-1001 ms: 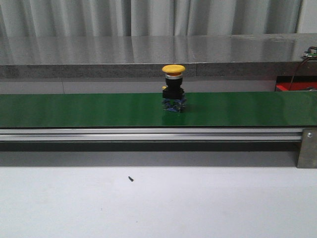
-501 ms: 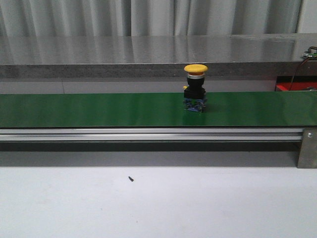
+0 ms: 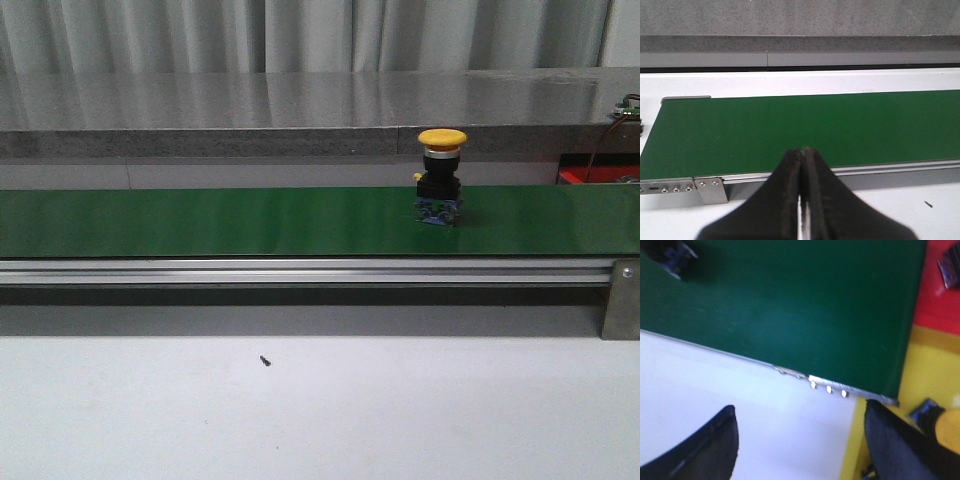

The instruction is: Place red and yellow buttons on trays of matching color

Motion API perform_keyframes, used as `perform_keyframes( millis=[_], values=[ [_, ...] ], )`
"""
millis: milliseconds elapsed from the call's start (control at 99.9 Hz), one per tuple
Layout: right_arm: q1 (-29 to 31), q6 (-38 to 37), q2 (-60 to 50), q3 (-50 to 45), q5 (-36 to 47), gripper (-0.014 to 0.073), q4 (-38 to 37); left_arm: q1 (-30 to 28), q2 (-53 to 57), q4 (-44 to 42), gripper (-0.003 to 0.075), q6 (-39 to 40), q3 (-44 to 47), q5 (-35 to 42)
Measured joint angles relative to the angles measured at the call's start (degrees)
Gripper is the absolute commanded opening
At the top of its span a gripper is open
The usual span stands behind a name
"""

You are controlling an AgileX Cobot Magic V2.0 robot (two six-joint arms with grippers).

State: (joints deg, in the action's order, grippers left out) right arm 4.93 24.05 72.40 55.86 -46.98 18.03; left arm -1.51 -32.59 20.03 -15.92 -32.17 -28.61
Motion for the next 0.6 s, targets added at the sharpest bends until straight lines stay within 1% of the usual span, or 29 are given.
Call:
perform_keyframes(
  millis=[150, 340, 601],
  values=[
    [-5.4, 0.1, 3.4, 5.1, 0.3, 0.0531, 0.1, 0.0, 0.0, 0.0, -0.002, 0.0, 0.0, 0.0],
    [-10.0, 0.2, 10.5, 10.7, 0.5, 0.0531, 0.1, 0.0, 0.0, 0.0, -0.002, 0.0, 0.0, 0.0],
    [-11.0, 0.4, 20.3, 17.2, 0.7, 0.0531, 0.1, 0.0, 0.0, 0.0, -0.002, 0.0, 0.0, 0.0]
  ],
)
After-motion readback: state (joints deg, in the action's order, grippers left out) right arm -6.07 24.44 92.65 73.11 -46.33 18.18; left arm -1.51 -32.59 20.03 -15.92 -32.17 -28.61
